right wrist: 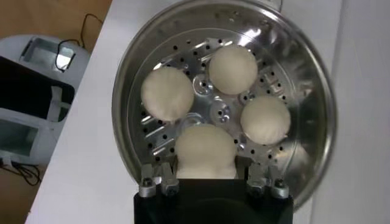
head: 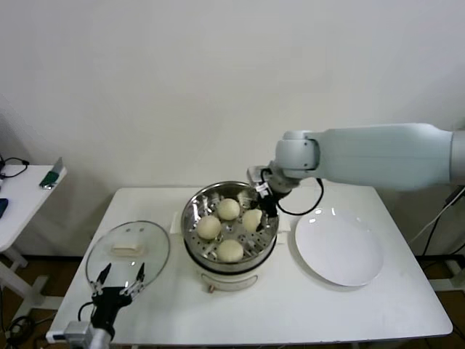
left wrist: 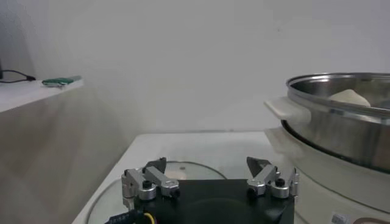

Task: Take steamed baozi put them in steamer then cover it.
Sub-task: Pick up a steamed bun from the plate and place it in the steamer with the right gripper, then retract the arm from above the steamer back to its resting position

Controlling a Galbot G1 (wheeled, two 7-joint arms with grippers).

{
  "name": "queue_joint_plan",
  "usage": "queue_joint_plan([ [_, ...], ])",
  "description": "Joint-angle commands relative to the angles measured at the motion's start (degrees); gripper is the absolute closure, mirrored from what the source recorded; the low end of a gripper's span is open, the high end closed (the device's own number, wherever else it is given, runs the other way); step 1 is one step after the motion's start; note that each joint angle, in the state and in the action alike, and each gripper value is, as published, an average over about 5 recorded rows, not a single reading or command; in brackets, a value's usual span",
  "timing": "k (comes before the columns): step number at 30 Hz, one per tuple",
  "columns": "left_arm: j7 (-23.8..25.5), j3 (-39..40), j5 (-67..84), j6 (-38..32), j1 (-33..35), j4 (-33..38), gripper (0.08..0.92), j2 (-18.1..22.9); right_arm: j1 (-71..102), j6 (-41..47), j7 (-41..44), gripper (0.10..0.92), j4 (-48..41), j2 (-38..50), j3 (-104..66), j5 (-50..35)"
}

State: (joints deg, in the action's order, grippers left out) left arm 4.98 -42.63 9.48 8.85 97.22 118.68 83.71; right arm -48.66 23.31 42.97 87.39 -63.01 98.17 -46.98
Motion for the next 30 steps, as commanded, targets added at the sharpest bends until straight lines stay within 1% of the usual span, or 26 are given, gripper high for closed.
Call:
queue_joint_plan([
  [1,0.1,0.1,-0.1,0.0,-0.1,-0.2,0.177,0.1,5.7,0.8,-1.3,0.397,-3.7,-2.6,-0.6,3.5],
  [7,0.1,0.0,0.0,-0.1,-0.2,-0.5,0.177,0.1,6.4,0.3,-1.0,0.397,-5.4,-2.7,-0.5,5.2],
  [16,0.1,-0.1,0.2,-0.1,-0.7,-0.8,0.177,-0.1,6.4,-0.8,-0.5,0.392,-6.0,-3.5,-0.9,5.4],
  [19,0.0,-0.2,0.4,-0.1,-0.8,-0.7,0.177,-0.2,5.7,-1.6,-0.1,0.342,-6.0,-3.1,-1.6,5.0],
  [22,-0.1,-0.3,1.0,0.1,-0.7,-0.6,0.177,-0.4,4.4,-2.4,0.5,0.260,-5.7,-1.8,-2.8,3.6],
  [24,-0.3,-0.3,1.7,-0.1,-0.7,-0.6,0.177,-0.5,3.6,-2.7,0.6,0.223,-5.4,-0.1,-4.3,1.7],
  [28,-1.3,-0.3,2.8,-1.6,-0.6,-0.5,0.177,-0.7,2.3,-2.9,-1.4,0.204,-3.1,5.2,-8.5,-6.1],
  [30,-1.5,-0.3,2.7,-2.1,-0.6,-0.4,0.177,-0.7,3.3,-3.0,-6.1,0.203,-1.4,8.7,-11.6,-9.4],
])
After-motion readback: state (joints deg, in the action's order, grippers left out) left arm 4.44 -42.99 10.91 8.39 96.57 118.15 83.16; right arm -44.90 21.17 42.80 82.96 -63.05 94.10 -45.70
